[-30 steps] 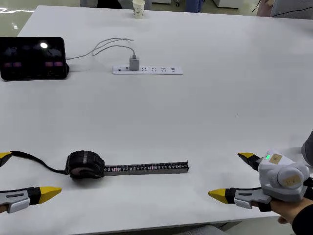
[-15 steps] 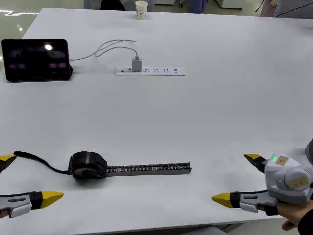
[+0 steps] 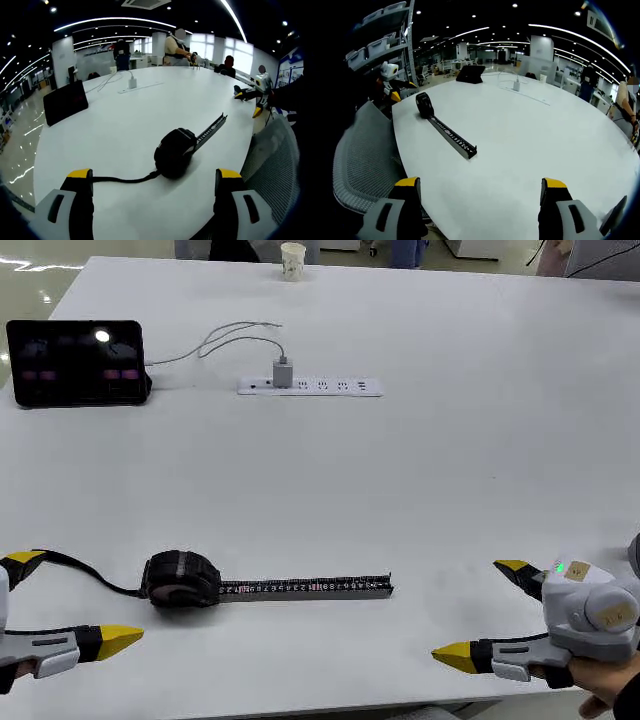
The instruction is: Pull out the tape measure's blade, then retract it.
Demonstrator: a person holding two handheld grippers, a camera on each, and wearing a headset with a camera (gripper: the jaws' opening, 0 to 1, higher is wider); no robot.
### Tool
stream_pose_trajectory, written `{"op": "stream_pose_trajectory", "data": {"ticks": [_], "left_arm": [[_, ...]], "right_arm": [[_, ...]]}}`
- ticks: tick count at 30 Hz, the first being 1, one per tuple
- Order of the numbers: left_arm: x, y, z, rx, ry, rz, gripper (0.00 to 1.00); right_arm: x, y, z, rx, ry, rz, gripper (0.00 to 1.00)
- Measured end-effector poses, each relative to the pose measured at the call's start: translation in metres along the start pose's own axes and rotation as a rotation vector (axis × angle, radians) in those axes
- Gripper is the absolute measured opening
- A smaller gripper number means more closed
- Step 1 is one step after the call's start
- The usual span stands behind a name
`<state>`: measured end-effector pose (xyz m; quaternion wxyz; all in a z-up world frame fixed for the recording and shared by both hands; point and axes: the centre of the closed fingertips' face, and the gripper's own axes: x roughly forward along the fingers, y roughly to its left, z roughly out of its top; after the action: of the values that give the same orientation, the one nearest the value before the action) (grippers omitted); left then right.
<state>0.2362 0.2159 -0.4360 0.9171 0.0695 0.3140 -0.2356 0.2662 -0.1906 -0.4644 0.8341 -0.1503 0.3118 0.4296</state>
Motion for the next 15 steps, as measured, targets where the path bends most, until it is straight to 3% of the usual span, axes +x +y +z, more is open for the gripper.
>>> {"op": "stream_pose_trajectory", "data": {"ticks": [6, 8, 10, 15], "left_arm": [[0.01, -0.011, 0.008, -0.001, 0.001, -0.008, 0.99], [0.011, -0.017, 0.015, 0.002, -0.023, -0.013, 0.99], [0.013, -0.023, 0.02, -0.034, -0.034, -0.021, 0.99], [0.018, -0.035, 0.027, -0.016, -0.041, -0.024, 0.99]], "right_arm": [[0.001, -0.004, 0.003, -0.038, 0.022, 0.01, 0.99], [0.001, -0.004, 0.007, -0.063, 0.021, 0.015, 0.99], [0.003, -0.006, 0.007, -0.069, 0.029, 0.031, 0.99], [0.007, -0.006, 0.014, -0.102, 0.048, 0.051, 0.99]]}}
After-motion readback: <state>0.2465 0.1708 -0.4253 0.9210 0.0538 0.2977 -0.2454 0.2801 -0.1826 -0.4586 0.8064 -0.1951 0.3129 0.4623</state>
